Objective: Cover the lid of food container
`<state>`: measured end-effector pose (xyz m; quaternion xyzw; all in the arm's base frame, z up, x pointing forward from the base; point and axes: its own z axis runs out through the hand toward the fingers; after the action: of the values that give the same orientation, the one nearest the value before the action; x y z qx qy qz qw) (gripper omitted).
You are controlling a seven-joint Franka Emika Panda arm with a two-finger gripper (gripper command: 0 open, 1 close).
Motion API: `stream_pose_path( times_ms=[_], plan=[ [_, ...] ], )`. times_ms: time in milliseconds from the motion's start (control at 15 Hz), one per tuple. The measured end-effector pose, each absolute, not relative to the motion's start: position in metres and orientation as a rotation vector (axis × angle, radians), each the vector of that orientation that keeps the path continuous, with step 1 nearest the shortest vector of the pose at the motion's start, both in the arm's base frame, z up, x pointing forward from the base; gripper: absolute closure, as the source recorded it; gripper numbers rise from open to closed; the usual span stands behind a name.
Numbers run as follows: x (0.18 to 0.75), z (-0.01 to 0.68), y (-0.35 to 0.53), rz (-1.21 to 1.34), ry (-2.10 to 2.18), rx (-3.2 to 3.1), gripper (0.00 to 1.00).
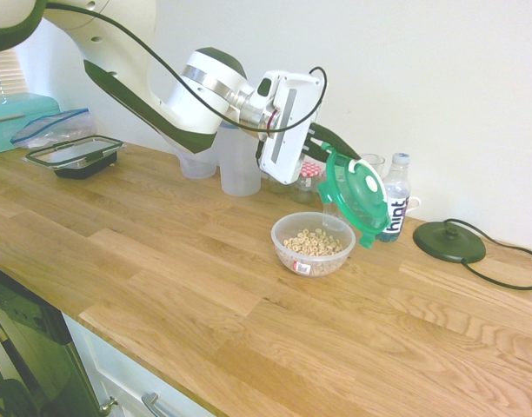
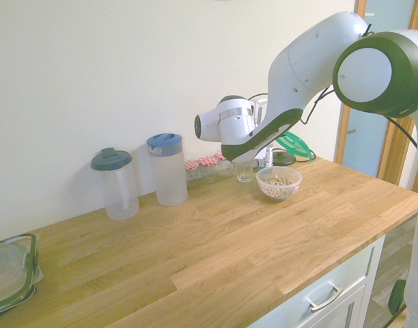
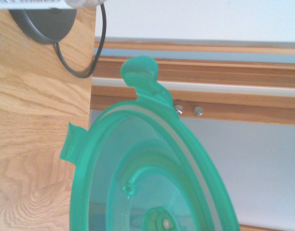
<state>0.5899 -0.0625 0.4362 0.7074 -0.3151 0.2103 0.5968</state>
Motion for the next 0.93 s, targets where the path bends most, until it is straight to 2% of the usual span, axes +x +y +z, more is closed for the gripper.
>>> stream_pose_path(
  times_ms=[533, 933],
  plan=[
    [0.581, 0.390, -0.035, 0.493, -0.664, 1.589, 1.00],
    [0.580, 0.387, -0.024, 0.503, -0.643, 1.597, 1.00]
  ],
)
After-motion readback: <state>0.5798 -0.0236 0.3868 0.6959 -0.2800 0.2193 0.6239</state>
